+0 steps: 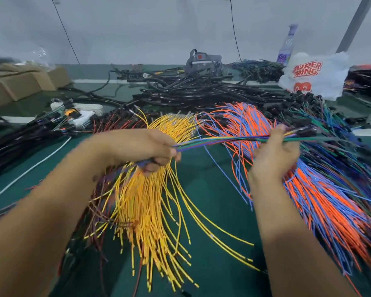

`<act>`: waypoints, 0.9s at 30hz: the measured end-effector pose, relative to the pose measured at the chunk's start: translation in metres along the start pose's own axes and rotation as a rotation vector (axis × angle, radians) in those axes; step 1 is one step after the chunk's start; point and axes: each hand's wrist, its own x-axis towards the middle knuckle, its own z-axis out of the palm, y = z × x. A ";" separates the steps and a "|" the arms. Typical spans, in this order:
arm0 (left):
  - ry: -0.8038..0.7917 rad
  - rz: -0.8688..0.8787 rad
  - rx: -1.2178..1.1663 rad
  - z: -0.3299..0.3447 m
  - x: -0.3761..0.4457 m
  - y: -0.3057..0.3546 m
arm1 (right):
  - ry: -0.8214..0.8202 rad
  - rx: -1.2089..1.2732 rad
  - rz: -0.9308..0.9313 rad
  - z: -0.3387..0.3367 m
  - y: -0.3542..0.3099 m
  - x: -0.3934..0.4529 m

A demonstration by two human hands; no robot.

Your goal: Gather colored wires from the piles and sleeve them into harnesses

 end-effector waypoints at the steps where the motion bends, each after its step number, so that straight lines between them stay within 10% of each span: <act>1: 0.026 -0.024 -0.017 -0.007 -0.004 -0.003 | 0.052 0.021 -0.015 -0.003 -0.003 0.005; 6: 0.504 0.078 0.541 -0.001 -0.002 -0.026 | -0.177 0.250 0.238 0.000 -0.009 -0.003; 8: 0.666 0.219 0.354 0.018 0.007 -0.029 | -0.380 0.319 0.388 0.005 -0.008 -0.015; 14: 0.561 0.312 0.219 0.065 0.048 -0.022 | -0.910 0.008 0.404 0.012 0.008 -0.054; 20: 0.504 0.280 0.273 0.073 0.063 -0.029 | -0.818 -0.332 0.111 0.010 0.022 -0.054; 27: 0.599 0.339 0.256 0.068 0.054 -0.035 | -0.724 -0.242 0.194 0.013 0.024 -0.050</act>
